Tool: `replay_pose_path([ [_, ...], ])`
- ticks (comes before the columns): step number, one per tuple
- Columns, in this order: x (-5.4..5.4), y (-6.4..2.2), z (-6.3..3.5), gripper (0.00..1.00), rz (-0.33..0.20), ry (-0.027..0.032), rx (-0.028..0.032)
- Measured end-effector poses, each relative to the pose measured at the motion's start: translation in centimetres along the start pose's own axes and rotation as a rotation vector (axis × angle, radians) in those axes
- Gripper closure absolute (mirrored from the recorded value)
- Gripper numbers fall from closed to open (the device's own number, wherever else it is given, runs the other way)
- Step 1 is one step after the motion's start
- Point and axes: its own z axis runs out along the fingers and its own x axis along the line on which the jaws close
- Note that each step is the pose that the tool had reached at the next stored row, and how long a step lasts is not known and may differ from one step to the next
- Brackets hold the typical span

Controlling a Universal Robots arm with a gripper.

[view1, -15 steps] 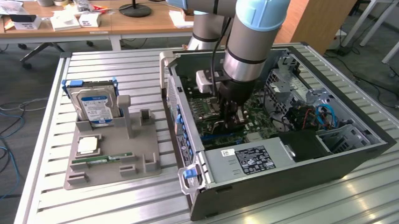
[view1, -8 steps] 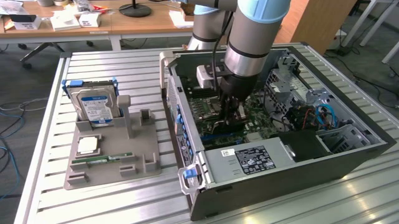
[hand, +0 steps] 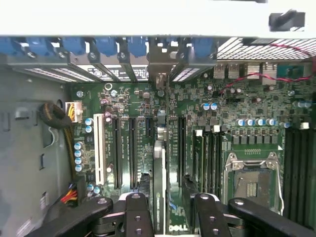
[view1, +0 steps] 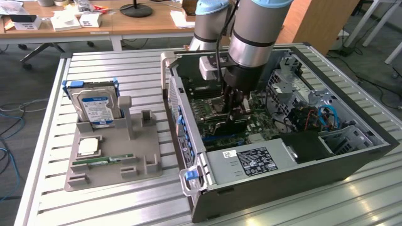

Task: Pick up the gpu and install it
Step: 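Insert the gpu into the slot, then press down on the gpu until it lock into place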

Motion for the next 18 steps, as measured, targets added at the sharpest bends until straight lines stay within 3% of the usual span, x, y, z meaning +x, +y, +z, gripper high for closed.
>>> replay_pose_path([
  [1,0.0,-0.01,-0.54,0.61,0.0,0.0001,-0.0001],
  [4,-0.2,-0.04,-3.46,0.61,0.0,0.0,0.0],
  [8,-0.2,-0.04,-4.13,0.61,0.0,0.0,-0.0001],
  [18,-0.2,-0.04,-4.14,0.61,0.0,0.0,0.0],
])
